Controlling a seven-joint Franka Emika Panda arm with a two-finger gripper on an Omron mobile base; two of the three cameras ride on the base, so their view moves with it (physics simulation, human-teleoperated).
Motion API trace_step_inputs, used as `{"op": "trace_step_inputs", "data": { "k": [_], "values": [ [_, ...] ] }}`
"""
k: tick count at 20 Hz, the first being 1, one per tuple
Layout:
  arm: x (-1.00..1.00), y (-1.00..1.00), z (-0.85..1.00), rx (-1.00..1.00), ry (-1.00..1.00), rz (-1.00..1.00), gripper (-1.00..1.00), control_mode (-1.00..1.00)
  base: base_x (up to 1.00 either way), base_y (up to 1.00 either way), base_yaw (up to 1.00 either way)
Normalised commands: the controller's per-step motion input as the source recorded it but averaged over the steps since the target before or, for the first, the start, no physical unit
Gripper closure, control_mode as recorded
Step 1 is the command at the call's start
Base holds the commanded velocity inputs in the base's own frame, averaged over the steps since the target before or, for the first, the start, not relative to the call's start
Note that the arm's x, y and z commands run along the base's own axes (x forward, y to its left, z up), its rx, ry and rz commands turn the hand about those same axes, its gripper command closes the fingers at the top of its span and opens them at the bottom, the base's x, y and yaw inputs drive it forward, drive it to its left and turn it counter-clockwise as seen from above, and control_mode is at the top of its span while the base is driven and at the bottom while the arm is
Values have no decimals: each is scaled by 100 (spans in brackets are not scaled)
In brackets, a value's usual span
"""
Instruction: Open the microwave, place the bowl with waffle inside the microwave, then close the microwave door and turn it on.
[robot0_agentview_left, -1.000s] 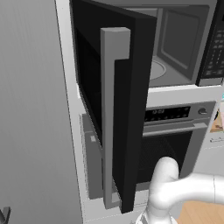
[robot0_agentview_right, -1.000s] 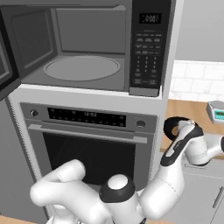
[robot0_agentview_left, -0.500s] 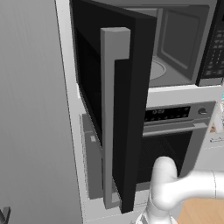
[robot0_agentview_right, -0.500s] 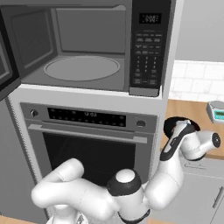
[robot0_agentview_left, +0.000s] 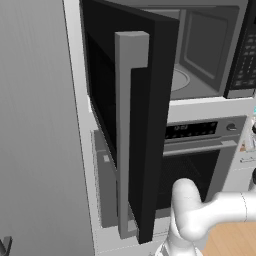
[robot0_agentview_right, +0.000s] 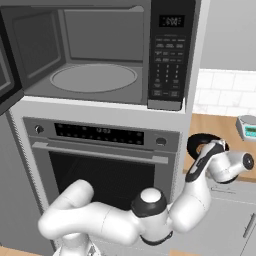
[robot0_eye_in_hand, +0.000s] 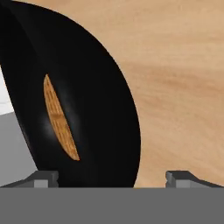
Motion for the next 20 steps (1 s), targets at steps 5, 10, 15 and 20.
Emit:
{"op": "trace_step_inputs", "data": {
  "k": [5, 10, 15, 20],
  "values": [
    [45, -25, -12, 0, 0, -15, -100, -100, 0, 0, 0],
    [21, -1, -29, -3, 2, -11, 100, -100, 0, 0, 0],
    [0, -1, -43, -3, 3, -5, 100, -100, 0, 0, 0],
    [-8, -14, -34, 0, 3, -4, 100, -100, 0, 0, 0]
  ]
}}
